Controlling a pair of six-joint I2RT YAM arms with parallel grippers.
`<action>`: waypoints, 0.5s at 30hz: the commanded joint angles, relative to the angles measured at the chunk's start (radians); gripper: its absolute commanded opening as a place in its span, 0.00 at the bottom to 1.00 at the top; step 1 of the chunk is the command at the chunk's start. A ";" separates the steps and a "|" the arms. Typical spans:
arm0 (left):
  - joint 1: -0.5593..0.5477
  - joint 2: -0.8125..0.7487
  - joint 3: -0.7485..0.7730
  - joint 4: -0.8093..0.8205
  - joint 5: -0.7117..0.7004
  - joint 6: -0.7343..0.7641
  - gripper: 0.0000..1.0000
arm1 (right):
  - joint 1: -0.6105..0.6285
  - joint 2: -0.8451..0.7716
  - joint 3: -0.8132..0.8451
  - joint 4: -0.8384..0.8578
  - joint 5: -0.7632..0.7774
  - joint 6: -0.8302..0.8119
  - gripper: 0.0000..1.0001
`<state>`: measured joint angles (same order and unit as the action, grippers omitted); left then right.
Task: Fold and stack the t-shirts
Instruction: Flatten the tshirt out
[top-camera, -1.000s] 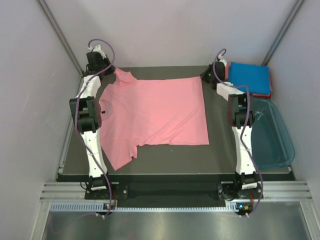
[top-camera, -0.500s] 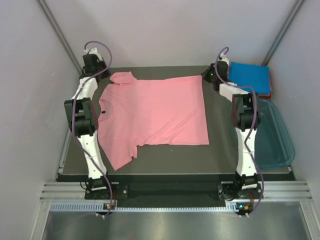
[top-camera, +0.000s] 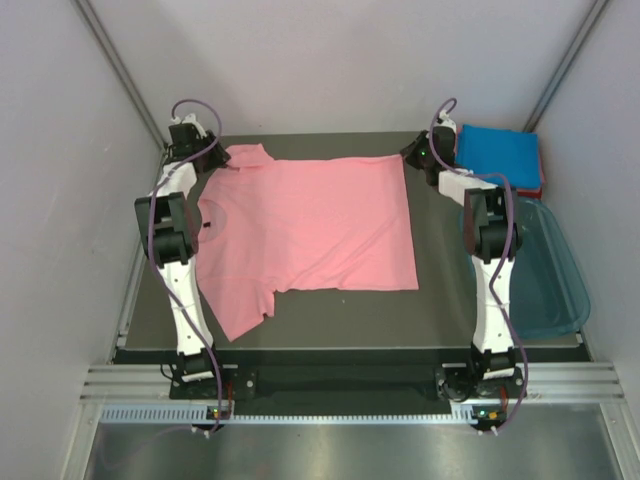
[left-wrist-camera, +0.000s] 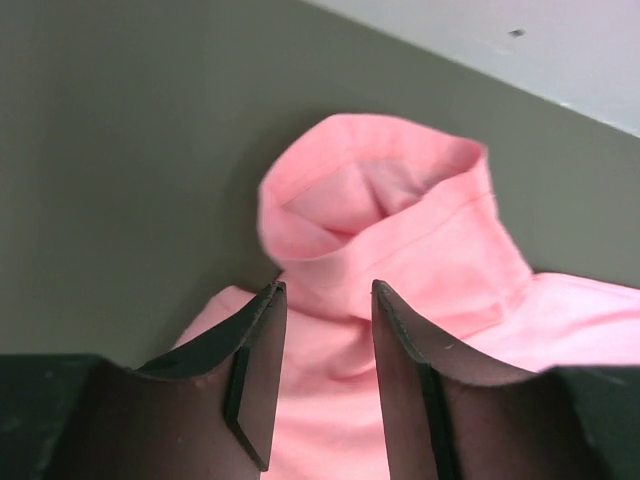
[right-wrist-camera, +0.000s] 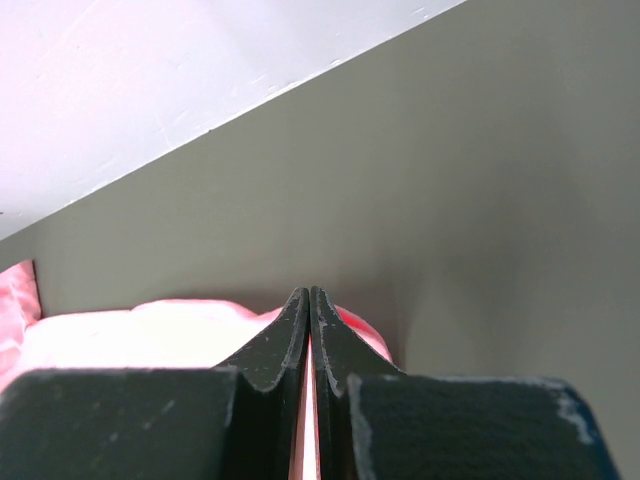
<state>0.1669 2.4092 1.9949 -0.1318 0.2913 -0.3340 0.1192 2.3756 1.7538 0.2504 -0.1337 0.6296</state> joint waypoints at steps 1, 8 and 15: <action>0.032 0.019 0.054 0.057 0.031 -0.033 0.45 | -0.009 -0.030 0.023 0.062 -0.014 0.007 0.00; 0.043 0.044 0.061 0.058 0.040 -0.048 0.46 | -0.009 -0.026 0.016 0.076 -0.020 0.018 0.00; 0.045 0.074 0.079 0.104 0.091 -0.085 0.52 | -0.009 -0.016 0.016 0.084 -0.027 0.025 0.00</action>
<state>0.2104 2.4641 2.0319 -0.1123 0.3336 -0.3939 0.1192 2.3756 1.7538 0.2672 -0.1497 0.6518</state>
